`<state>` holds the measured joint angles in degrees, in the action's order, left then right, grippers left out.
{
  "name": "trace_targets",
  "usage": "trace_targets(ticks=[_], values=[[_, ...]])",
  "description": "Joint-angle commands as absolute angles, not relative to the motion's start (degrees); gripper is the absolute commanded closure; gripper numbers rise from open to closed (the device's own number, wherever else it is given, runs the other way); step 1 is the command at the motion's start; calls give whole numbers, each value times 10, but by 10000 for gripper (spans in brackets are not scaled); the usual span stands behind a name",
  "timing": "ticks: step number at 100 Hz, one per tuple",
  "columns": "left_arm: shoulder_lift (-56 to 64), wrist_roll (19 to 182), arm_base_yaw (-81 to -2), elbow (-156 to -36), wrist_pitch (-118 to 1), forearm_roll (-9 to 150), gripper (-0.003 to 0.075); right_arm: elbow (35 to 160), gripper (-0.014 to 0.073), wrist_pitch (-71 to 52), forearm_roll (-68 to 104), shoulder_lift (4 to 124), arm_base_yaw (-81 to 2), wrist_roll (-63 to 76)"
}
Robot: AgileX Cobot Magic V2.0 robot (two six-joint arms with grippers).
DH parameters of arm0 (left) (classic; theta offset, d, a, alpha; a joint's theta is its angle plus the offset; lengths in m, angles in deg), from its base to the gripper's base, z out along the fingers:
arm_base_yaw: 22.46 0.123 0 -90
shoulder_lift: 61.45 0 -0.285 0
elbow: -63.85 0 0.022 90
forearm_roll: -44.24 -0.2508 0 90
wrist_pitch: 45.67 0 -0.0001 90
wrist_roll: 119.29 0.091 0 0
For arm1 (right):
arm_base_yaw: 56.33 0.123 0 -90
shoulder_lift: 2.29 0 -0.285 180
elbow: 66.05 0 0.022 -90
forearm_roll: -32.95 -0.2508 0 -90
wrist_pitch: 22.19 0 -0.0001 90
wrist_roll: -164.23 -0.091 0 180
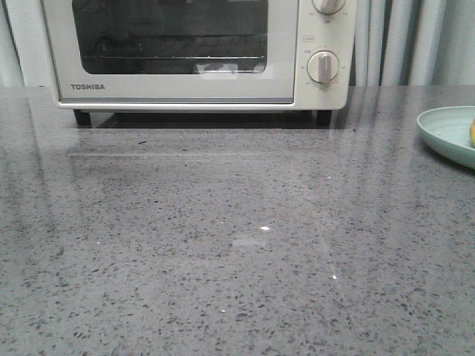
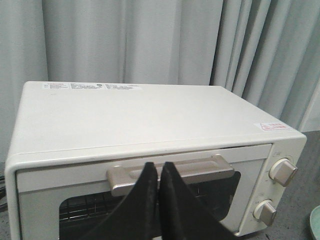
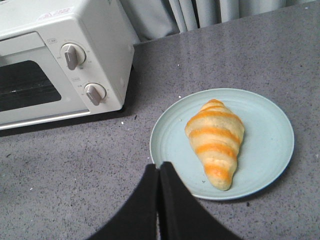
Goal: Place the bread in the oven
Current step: 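Move the left gripper to the toaster oven door handle, then pull the oven door handle down with the left gripper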
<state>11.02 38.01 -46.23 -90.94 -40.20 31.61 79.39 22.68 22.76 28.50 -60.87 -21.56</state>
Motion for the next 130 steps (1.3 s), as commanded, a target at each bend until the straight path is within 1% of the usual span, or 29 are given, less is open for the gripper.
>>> trace_targets(ticks=[1, 19, 46, 90, 105, 130], values=[[133, 380, -468, -951, -346, 316, 742, 812, 661, 195, 225, 294, -613, -209], [190, 380, -468, -992, -328, 316, 742, 812, 661, 195, 225, 294, -613, -209], [257, 380, -468, -1041, -332, 316, 742, 812, 661, 193, 225, 294, -613, -209], [315, 380, -467, -1055, -327, 316, 742, 812, 661, 192, 225, 294, -613, -209], [327, 380, -466, -1055, -353, 316, 742, 812, 661, 191, 225, 294, -613, -209], [316, 380, -471, -1045, -411, 317, 742, 812, 661, 188, 225, 294, -613, -209]])
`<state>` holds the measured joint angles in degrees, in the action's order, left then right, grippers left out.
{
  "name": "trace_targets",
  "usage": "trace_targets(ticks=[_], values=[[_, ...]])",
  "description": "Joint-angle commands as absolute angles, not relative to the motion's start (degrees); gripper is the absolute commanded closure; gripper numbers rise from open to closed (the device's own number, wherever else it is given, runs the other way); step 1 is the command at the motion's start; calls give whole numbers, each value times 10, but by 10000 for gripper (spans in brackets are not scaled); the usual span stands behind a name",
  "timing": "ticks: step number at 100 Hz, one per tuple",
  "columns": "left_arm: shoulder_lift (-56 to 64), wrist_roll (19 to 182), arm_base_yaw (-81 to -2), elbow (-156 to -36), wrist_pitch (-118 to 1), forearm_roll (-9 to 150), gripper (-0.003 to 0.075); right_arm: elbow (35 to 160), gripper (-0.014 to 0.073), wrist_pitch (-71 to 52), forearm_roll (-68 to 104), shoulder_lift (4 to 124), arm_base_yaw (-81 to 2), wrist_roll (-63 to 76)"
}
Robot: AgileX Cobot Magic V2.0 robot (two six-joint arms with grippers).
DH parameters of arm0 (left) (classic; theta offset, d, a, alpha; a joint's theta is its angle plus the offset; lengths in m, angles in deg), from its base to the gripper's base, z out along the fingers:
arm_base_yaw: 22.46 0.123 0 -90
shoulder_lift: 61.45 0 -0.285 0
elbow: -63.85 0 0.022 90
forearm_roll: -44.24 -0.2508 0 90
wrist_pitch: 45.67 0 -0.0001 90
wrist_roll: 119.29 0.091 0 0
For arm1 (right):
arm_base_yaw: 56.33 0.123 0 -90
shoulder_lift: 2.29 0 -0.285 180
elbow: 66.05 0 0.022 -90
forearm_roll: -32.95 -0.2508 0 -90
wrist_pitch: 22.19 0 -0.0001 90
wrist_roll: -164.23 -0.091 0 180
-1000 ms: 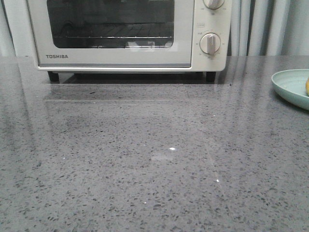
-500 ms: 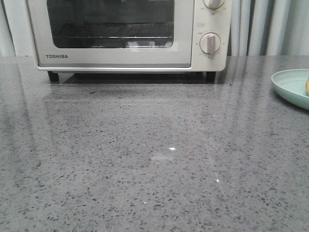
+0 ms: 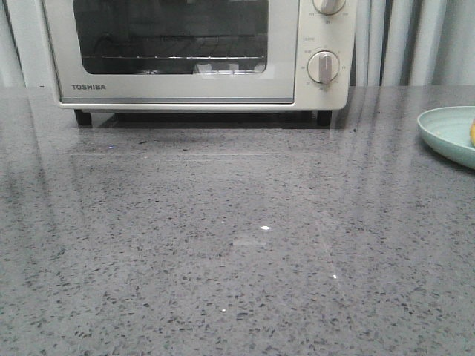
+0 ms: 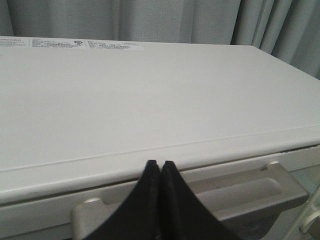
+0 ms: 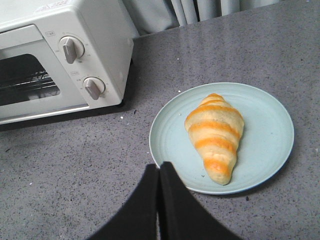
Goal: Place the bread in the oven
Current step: 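Pull the oven door handle down with the left gripper, then lower the right gripper over the croissant on the green plate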
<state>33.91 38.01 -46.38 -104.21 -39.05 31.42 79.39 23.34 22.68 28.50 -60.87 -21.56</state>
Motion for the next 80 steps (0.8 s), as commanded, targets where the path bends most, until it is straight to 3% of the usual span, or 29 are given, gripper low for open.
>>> trace_targets(ticks=[1, 40, 56, 80], values=[[314, 380, -472, -1044, -411, 317, 742, 812, 661, 188, 225, 294, -613, -209], [200, 380, -482, -826, -362, 377, 742, 812, 661, 188, 225, 294, -613, -209], [93, 380, -516, -745, -377, 402, 742, 812, 661, 191, 225, 294, -613, -209], [-96, 380, -553, -735, -460, 395, 742, 812, 661, 197, 225, 294, -607, -209]])
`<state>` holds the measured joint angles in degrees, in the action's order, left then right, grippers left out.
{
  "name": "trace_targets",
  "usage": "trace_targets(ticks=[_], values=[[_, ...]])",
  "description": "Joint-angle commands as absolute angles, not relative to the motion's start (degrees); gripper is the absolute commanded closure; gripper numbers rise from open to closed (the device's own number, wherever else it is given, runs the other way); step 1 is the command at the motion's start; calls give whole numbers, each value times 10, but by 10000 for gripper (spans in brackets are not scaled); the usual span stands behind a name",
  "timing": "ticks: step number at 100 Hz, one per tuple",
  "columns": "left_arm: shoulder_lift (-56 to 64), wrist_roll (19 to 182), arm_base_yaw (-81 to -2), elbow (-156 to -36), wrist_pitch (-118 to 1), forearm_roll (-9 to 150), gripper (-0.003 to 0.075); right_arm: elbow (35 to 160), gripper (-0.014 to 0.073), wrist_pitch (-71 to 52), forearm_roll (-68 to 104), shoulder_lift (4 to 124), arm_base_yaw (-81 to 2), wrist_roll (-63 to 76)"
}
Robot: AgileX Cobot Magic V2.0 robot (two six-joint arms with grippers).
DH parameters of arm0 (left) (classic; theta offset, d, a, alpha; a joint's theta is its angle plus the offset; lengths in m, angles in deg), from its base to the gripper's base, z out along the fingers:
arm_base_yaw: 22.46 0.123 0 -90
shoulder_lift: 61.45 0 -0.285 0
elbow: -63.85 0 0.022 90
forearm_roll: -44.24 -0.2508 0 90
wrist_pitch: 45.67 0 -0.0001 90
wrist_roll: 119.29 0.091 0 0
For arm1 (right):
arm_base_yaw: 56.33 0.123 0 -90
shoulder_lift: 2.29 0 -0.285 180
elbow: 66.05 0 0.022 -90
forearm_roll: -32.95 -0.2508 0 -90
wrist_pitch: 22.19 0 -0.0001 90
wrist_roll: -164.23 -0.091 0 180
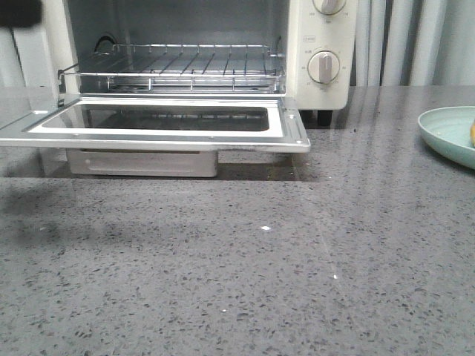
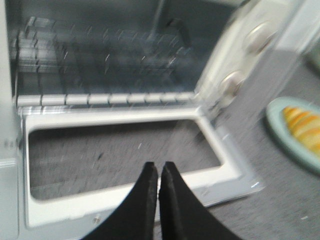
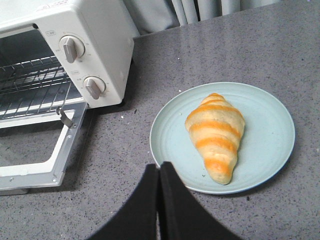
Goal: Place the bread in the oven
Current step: 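Lower the right gripper over the croissant on the green plate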
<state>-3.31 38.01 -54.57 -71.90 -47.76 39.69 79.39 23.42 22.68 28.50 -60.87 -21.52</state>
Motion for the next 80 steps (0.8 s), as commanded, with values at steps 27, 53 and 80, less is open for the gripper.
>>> trace_targets(ticks=[27, 53, 80], values=[[-249, 380, -551, -762, -599, 324, 742, 812, 661, 223, 225, 298, -607, -209], [-311, 380, -551, -819, -683, 262, 742, 813, 661, 243, 224, 369, -607, -209], [-322, 380, -551, -828, -700, 256, 742, 879, 660, 281, 224, 507, -607, -199]])
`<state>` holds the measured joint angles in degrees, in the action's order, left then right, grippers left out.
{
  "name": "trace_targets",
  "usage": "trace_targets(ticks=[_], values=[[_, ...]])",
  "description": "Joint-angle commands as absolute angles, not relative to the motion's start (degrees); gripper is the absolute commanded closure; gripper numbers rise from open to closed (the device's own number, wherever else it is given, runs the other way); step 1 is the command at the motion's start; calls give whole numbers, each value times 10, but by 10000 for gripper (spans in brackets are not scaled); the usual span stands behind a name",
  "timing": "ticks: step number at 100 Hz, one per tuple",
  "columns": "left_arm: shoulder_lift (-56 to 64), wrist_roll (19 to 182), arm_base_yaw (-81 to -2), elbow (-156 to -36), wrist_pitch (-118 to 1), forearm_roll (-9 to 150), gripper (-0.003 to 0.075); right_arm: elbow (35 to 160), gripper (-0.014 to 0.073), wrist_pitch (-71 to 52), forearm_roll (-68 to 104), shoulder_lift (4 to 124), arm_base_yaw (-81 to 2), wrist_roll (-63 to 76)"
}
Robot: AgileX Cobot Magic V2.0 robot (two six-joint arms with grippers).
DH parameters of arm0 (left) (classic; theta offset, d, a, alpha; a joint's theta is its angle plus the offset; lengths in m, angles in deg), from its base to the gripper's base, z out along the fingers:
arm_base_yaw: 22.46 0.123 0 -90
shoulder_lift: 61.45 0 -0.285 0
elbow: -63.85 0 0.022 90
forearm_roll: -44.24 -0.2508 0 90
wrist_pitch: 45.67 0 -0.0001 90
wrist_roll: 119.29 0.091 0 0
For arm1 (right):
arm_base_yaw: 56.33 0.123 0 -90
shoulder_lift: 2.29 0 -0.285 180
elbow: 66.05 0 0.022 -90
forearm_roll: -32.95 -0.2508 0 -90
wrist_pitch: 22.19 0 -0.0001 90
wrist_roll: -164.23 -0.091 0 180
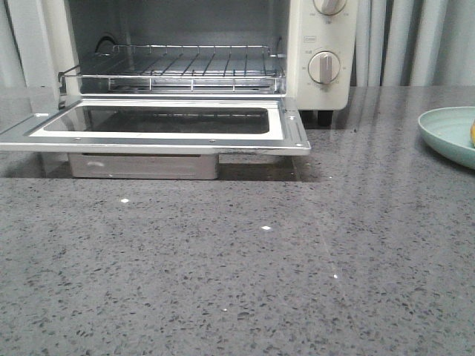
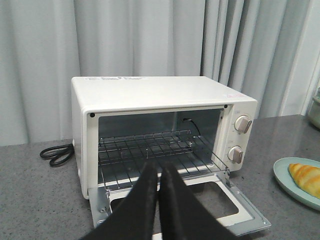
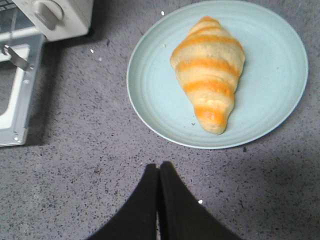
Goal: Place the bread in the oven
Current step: 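Lower the right gripper over the croissant on the green plate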
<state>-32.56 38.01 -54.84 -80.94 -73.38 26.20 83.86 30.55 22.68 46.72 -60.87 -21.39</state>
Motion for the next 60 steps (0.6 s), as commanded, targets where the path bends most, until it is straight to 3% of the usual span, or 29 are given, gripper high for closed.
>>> trace_targets(ticks=[1, 15, 39, 60], values=[[-322, 380, -551, -828, -701, 256, 742, 881, 660, 282, 224, 514, -607, -193], [-322, 380, -551, -828, -705, 249, 742, 930, 618, 291, 225, 582, -607, -176], [-322, 380, -551, -828, -706, 246, 742, 1018, 259, 323, 225, 692, -607, -166], [-322, 380, -551, -828, -707, 246, 742, 1075, 232, 367, 253, 774, -607, -166]])
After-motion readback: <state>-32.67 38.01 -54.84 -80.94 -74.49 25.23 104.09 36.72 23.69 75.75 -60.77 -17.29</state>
